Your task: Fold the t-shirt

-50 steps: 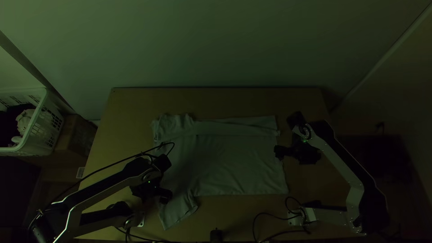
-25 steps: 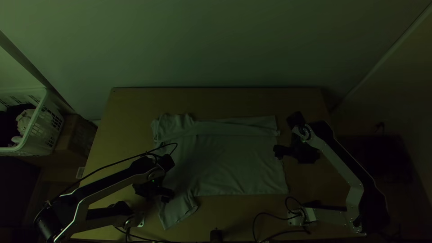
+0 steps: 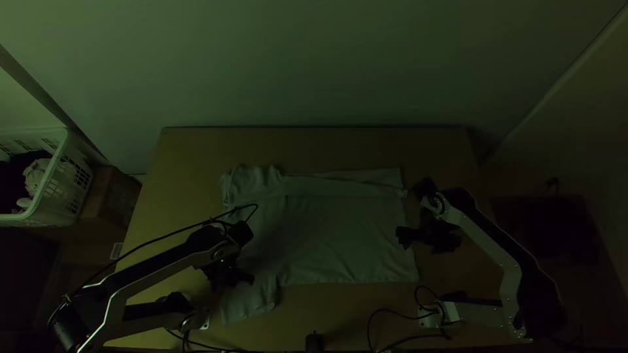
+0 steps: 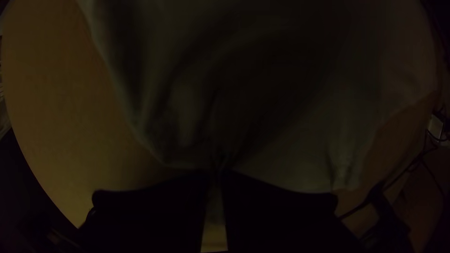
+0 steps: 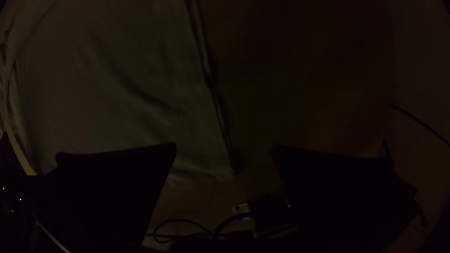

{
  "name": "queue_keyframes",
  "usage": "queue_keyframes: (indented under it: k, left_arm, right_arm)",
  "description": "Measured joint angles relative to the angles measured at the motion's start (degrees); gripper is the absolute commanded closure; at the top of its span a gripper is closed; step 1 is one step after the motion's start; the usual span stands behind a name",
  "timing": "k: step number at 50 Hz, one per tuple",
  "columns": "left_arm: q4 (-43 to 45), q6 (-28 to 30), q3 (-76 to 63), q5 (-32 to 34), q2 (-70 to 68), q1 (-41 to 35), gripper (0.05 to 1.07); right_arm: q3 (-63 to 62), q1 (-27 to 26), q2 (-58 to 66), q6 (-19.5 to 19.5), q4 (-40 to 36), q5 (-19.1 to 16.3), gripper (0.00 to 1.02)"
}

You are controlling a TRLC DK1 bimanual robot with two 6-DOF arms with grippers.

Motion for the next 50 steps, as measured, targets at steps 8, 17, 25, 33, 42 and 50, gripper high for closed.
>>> queue_keyframes:
  k: [8,17,25,33,42,50]
  left_arm:
    - [-0.07,0.66,1.42,-0.17,-0.76,1.81,1.04]
    - [-0.31,1.68,1.97,-0.17,-1.07,4.09,1.04]
    - [-0.50,1.95,2.05,-0.17,-1.25,4.24,1.04]
    - [-0.94,2.47,2.29,-0.17,-1.55,4.90,1.04]
    - [-1.18,3.26,2.64,-0.17,-1.55,6.34,1.04]
    - [-1.25,3.89,2.97,-0.17,-1.55,7.37,1.04]
  right_arm:
    - [-2.27,0.81,0.35,-0.92,-1.29,-0.04,0.10]
    - [-3.87,3.02,2.23,-1.92,-2.10,-0.50,0.16]
    - [-4.61,3.76,4.31,-3.96,-2.49,-5.38,0.17]
    - [-6.43,3.76,7.37,-5.03,-2.38,-6.05,0.18]
    - [-8.00,3.76,7.78,-6.23,-1.55,-6.49,0.32]
    - [-9.55,3.76,7.80,-7.63,1.73,-6.95,0.47]
